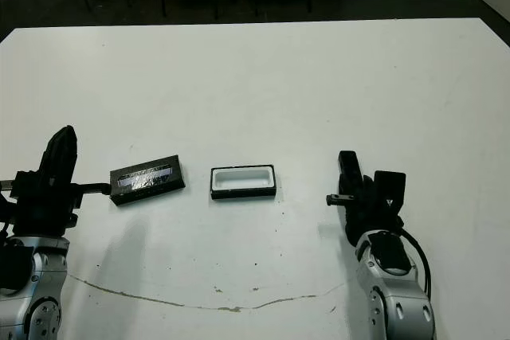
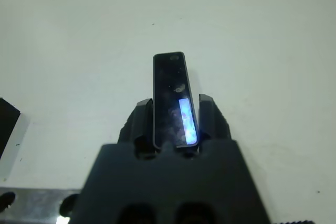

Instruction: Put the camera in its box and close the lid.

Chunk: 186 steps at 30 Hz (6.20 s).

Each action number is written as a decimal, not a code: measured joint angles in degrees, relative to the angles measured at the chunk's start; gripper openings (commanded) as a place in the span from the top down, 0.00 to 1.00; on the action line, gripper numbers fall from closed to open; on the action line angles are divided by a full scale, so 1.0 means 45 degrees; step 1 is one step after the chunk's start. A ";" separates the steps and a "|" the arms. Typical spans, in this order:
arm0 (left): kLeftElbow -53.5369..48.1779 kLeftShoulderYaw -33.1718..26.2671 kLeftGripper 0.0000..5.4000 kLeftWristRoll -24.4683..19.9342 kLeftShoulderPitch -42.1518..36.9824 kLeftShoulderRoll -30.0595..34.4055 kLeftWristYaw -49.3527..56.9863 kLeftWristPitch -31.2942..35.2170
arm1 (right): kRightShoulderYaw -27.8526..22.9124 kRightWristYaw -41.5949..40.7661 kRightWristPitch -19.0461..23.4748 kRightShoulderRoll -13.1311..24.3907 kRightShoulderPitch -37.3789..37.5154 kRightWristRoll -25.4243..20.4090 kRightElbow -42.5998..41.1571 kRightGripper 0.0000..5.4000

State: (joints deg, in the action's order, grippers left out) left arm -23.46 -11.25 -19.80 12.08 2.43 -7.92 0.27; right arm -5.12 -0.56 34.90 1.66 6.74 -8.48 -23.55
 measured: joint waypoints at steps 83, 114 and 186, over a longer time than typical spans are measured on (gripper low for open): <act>-0.0021 0.0558 1.00 0.0345 0.0320 -0.0017 0.0086 -0.0140 | 0.6034 -1.7209 -0.3939 0.5223 -1.1326 0.0036 0.9406 0.86; -0.0022 0.0562 1.00 0.0304 0.0424 -0.0047 0.0082 -0.0147 | 0.6799 -1.7427 -0.4333 0.4942 -1.1002 0.0928 1.0160 0.86; -0.0268 -0.1690 0.91 -0.0706 -0.0897 0.5671 -0.4175 0.0695 | -0.0056 -0.8168 -0.5481 0.3701 -0.1207 -0.2535 0.1059 0.60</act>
State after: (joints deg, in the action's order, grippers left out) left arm -24.67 -18.85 -22.98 8.04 27.95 -26.71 3.40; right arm -5.37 -37.32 10.23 18.32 1.31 -19.89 -18.78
